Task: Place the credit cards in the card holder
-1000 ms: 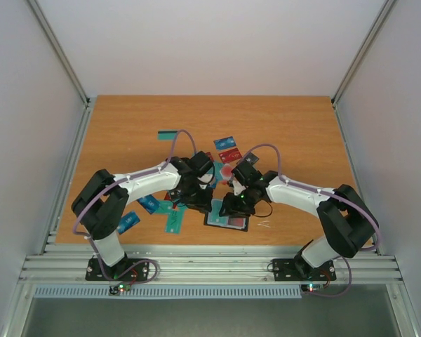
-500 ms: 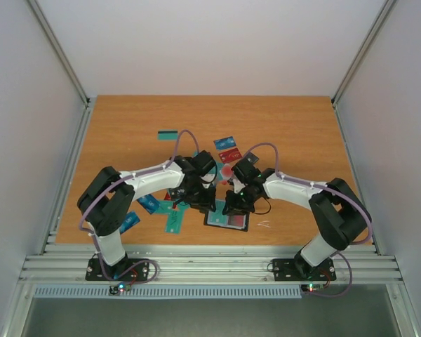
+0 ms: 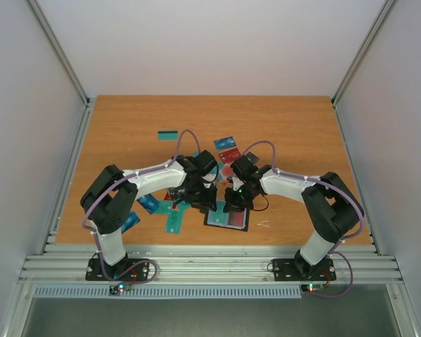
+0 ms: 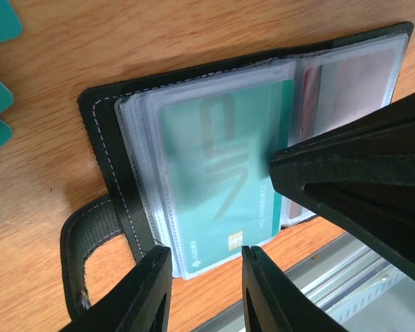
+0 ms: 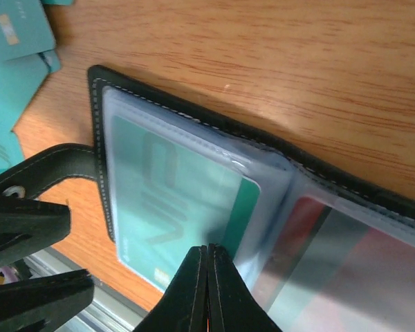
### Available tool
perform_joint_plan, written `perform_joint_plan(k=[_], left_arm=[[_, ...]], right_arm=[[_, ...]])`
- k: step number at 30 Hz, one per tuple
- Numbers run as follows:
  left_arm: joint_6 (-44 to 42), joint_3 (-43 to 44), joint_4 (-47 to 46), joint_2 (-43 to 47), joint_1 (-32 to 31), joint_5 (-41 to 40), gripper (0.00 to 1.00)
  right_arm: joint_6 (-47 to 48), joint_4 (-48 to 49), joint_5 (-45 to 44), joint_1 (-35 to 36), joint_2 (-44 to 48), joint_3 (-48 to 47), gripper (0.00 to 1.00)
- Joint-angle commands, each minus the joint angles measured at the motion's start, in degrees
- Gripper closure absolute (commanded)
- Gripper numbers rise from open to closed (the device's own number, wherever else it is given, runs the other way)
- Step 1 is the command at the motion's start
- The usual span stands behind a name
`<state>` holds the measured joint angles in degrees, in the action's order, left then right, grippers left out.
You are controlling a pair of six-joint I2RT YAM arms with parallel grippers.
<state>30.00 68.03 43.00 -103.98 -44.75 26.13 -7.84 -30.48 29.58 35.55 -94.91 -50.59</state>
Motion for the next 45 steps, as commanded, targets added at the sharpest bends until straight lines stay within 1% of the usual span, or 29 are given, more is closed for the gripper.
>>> perform_joint_plan(k=[1, 13, 22, 45], left_arm=[[-0.53, 1.62, -0.44, -1.22, -0.25, -0.09, 0.7], [-0.12, 1.39, -1.17, -2.2, -0.25, 0.78, 0.7], [-0.03, 1.75, -1.43, -3.69, -0.28, 2.0, 0.63], [1.55, 2.8, -2.01, -5.51, -0.79, 3.4, 0.62]], right_arm=[[0.97, -0.67, 0.07, -0.63, -1.95, -1.34, 0.98], [1.14, -0.04, 0.73, -1.54, -2.7, -0.1, 0.99], [1.59, 0.09, 0.83, -1.67, -3.0, 0.48, 0.99], [2.55, 0.85, 1.67, -2.19, -3.76, 1.81, 0.99]])
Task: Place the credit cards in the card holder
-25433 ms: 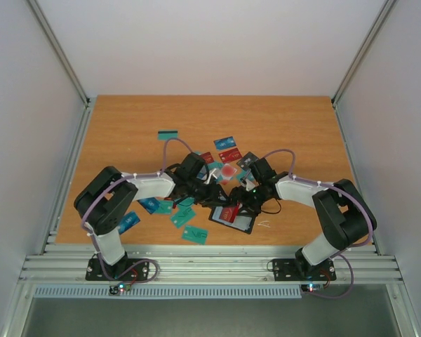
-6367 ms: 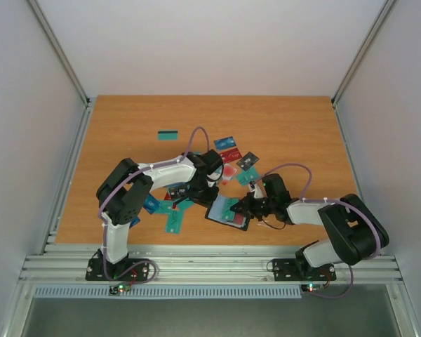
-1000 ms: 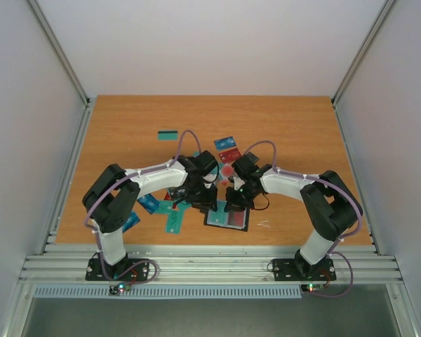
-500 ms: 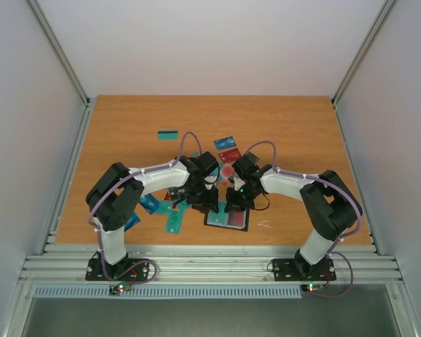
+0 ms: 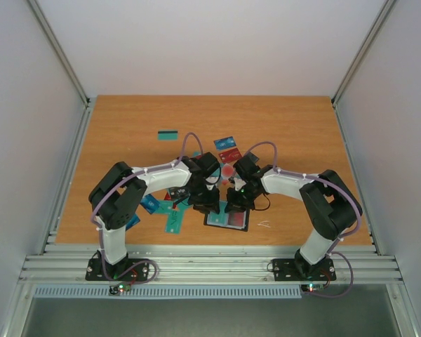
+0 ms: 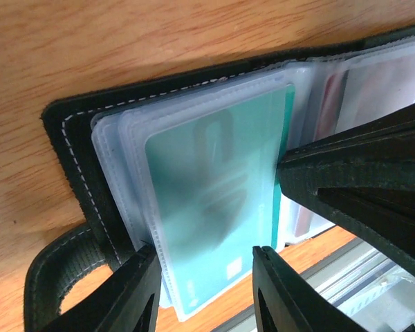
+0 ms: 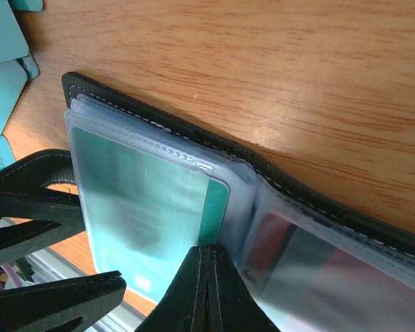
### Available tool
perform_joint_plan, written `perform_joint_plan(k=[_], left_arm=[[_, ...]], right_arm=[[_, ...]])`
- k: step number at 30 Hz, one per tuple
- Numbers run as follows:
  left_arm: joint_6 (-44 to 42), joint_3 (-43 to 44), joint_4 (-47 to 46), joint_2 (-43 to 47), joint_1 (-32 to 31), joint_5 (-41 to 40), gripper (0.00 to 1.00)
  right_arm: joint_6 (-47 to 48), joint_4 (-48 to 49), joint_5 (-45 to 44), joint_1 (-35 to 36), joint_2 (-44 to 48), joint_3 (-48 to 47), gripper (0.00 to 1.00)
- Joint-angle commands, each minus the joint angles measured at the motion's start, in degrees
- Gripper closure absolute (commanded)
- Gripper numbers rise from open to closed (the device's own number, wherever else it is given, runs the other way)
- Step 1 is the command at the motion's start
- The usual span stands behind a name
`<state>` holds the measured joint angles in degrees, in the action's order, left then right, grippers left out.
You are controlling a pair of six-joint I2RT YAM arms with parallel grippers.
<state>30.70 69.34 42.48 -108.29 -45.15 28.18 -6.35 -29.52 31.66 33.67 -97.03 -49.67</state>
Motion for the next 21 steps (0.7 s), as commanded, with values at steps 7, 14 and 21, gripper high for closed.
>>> perform_joint_plan(k=[7, 14, 21], left_arm=[[1.18, 2.4, -1.05, -1.17, -0.77, 1.26, 0.62], [1.36, 3.37, -0.37, -0.79, -1.19, 0.92, 0.62], [1.95, 3.8, -0.38, -0.56, -1.59, 0.46, 0.73]], right_arm=[[1.32, -0.1, 0.07, -0.43, -2.13, 0.89, 0.99], [1.43, -0.1, 0.24, -0.47, -2.19, 0.8, 0.99], [1.18, -0.03, 0.55, -0.54, -1.82, 1.06, 0.99]])
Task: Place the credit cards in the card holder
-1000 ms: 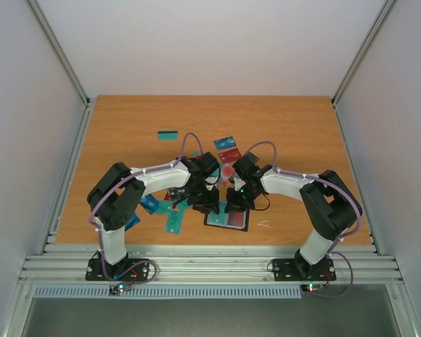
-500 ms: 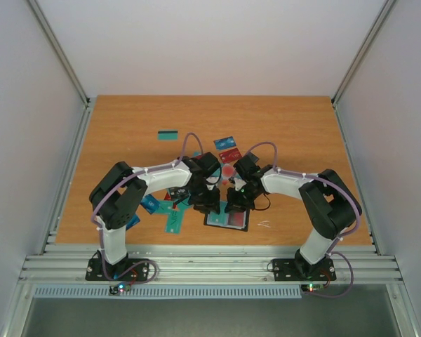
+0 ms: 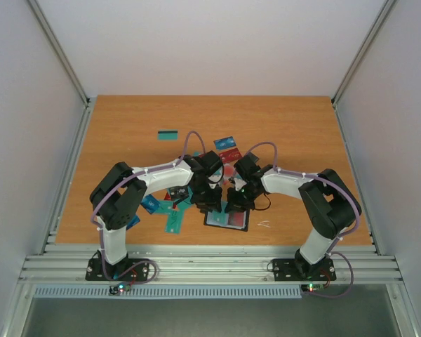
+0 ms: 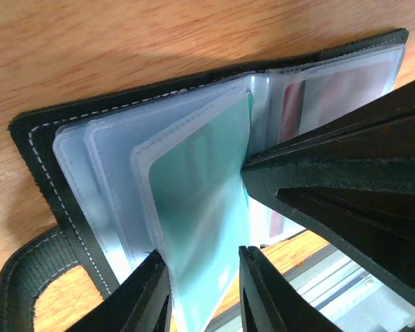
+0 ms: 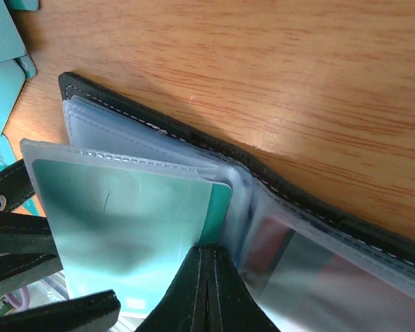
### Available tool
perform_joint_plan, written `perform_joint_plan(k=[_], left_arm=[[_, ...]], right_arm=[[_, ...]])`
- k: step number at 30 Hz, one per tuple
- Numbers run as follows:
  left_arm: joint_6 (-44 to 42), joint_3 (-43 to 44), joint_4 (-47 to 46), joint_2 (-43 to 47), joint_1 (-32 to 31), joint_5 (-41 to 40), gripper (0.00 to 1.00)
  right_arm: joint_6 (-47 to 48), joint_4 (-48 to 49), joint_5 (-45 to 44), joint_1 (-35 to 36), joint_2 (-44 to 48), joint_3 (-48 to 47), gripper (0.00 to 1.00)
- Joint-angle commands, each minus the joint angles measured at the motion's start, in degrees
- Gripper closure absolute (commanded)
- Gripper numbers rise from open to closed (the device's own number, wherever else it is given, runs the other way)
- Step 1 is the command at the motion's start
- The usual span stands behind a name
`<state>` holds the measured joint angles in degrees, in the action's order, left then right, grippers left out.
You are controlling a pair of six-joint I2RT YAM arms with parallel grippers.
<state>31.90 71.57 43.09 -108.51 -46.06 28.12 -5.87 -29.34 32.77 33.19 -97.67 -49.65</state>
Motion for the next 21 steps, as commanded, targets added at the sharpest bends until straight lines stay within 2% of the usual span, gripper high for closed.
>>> perform_joint_plan(k=[1, 3, 9, 13, 15, 21], left_arm=[[0.78, 1.63, -1.12, -0.38, -0.69, 0.53, 0.77], [0.92, 1.79, -1.46, -0.38, -0.92, 0.53, 0.82], [1.66, 2.41, -1.87, -1.19, -1.22, 0.61, 0.83], [2.14, 3.94, -1.17, -1.85, -1.63, 0.1, 0.89], [2.41, 5.1, 0.37, -2.23, -1.9, -1.07, 0.92], [2.73, 9.67, 6.03, -3.48, -3.32, -6.3, 0.94]], right_arm=[[0.61, -0.2, -0.56, -0.06, -1.05, 1.04, 0.99], [0.23, -0.09, -0.33, -0.07, -0.59, 1.0, 0.99], [-0.73, 0.03, 0.27, -0.14, 0.73, 0.78, 0.99], [-0.9, -0.64, 0.28, -0.28, 2.24, 0.61, 0.99], [-0.99, -1.14, 0.21, -0.47, 3.43, 0.52, 0.99], [-0.32, -4.6, -0.96, -2.27, 8.46, 0.5, 0.99]])
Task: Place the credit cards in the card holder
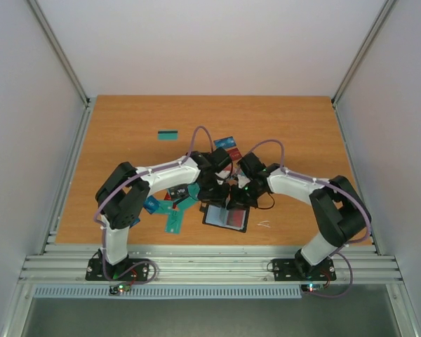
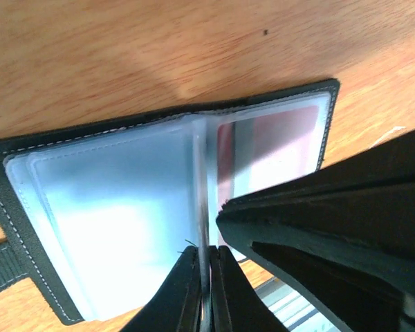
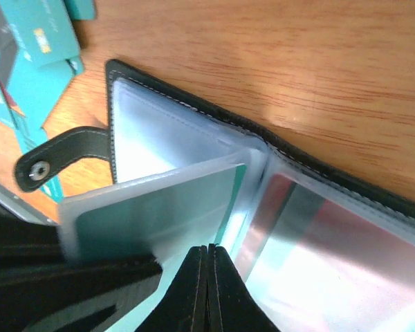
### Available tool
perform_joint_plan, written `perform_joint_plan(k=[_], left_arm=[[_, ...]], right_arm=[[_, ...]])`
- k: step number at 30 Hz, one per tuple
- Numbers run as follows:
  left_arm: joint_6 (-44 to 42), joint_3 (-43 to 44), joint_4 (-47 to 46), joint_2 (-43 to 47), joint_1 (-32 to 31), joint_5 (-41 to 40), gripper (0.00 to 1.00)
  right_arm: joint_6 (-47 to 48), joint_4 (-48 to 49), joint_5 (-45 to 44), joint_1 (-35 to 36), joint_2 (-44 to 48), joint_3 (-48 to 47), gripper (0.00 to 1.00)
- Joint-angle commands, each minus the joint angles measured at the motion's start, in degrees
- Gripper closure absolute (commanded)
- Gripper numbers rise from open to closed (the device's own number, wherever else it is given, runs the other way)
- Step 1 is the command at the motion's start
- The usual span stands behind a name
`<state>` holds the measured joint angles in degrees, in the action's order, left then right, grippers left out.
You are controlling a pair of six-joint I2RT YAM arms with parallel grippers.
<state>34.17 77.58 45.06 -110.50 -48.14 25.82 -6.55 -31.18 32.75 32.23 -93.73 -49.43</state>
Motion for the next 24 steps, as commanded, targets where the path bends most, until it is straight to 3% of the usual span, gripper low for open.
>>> perform_joint_plan(k=[1, 14, 18, 24], left_arm=[[0.46, 4.46, 5.03, -1.74, -1.67, -5.02, 0.94], [0.64, 17.54, 16.78, -9.08, -8.04, -17.38, 0.92], [2.08, 19.61, 15.21, -11.08, -10.0, -15.66, 0.88], [5.29, 19.86, 8.0, -13.47, -11.75, -6.8, 0.76]], right_arm=[[0.56, -3.62, -1.22, -1.69, 5.8, 0.36, 0.99], [3.26, -18.66, -9.68, -9.48, 21.29, 1.95, 0.96], [2.95, -21.77, -11.32, -10.27, 24.87, 1.66, 0.93], [2.53, -25.01, -12.82, -11.5, 29.39, 0.2, 0.9]])
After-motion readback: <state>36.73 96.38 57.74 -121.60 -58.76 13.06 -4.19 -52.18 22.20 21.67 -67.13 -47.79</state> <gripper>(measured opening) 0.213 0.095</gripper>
